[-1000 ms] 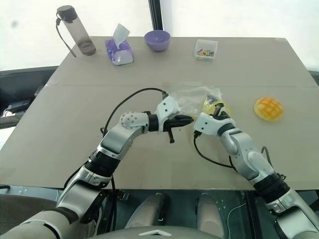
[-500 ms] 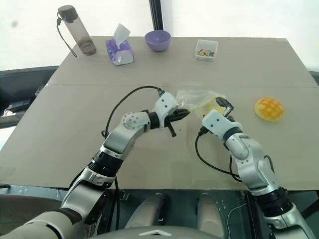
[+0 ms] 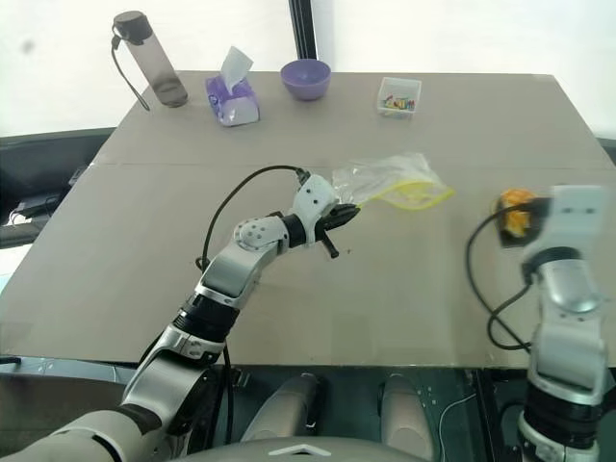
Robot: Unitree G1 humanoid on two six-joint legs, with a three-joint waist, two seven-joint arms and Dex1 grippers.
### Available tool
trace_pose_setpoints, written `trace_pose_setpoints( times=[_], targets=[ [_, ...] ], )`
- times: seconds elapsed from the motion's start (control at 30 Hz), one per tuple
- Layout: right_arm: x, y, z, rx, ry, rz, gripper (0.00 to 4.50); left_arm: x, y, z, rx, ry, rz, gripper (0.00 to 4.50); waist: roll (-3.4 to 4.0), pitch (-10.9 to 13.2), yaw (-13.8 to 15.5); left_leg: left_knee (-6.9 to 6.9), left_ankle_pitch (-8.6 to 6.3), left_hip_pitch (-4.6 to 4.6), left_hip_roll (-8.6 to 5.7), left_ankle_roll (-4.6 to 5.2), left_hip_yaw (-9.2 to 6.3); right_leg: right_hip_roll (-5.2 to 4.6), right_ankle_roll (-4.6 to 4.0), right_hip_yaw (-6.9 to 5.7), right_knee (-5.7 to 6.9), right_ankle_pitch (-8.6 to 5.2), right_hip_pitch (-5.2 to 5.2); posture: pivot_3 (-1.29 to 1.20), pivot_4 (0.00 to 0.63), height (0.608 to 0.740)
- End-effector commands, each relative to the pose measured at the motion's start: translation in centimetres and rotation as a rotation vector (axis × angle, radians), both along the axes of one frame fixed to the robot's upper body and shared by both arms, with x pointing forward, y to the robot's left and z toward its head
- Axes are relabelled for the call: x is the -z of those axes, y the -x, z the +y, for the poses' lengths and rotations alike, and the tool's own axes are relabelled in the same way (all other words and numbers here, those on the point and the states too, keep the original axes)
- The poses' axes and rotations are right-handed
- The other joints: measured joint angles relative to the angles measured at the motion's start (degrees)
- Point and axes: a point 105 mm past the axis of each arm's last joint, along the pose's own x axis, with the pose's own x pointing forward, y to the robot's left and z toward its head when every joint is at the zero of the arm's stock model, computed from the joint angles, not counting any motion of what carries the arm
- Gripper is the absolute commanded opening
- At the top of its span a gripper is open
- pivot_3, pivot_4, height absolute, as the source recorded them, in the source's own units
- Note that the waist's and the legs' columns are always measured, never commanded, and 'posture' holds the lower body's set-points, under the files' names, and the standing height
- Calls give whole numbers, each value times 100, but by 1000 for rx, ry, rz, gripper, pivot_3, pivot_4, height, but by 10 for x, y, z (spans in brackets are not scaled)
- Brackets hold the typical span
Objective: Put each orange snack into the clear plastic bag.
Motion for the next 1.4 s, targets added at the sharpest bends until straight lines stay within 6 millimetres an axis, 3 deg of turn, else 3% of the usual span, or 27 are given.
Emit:
trace_pose_setpoints(
  times=[0.03,0.23,0.4,0.67,0.77,1.0,1.03,1.1,1.23,1.4],
  targets=[
    [3,-2,-30,37,-172,-18,4457,-11,1,3,-13,20,-41,0,2,0,-18,-1,0,0,0,0,3,0,0,2,0,0,-1,0,150,740],
    [13,-23,-37,-81,-443,-21,4457,-12,-2,14,-51,6,-52,0,7,-3,-43,-2,-13,16,2,23,28,0,0,30,14,0,-1,0,150,740],
    [23,-38,-38,-128,-530,0,4457,-14,-5,21,-86,6,-58,0,7,-3,-32,-1,-14,15,3,24,29,0,0,31,15,0,-2,0,150,740],
    [75,-55,-26,-137,-443,206,4457,-16,-7,27,-116,4,-68,0,6,-4,-51,-1,-13,16,2,24,33,1,0,33,15,0,-2,0,150,740],
    [81,-59,-27,-109,-421,210,3571,-17,-8,28,-121,4,-73,0,4,-5,-67,0,-13,21,3,23,35,1,1,35,15,0,1,0,150,740],
    [76,-62,-25,-106,-388,183,280,-15,-5,28,-122,5,-70,0,4,-5,-133,1,-14,23,4,24,35,1,1,36,18,0,2,0,150,740],
    [75,-62,-24,-114,-378,181,45,-15,-5,27,-121,5,-69,0,4,-5,-140,1,-14,24,4,23,35,1,1,36,18,0,2,0,150,740],
    [66,-60,-16,-170,-351,167,45,-15,-4,27,-118,4,-68,0,4,-5,-144,0,-14,24,4,24,35,1,1,36,19,0,2,0,150,740],
    [36,-46,43,-495,-307,156,45,-16,-7,25,-115,3,-71,0,6,-4,-164,-1,-14,17,5,25,32,2,1,36,18,0,-2,0,150,740],
    [3,-20,95,-766,-324,145,45,-16,-7,22,-107,3,-73,0,8,-3,-144,1,-15,17,6,26,28,2,2,34,18,0,-2,0,150,740]
  ],
)
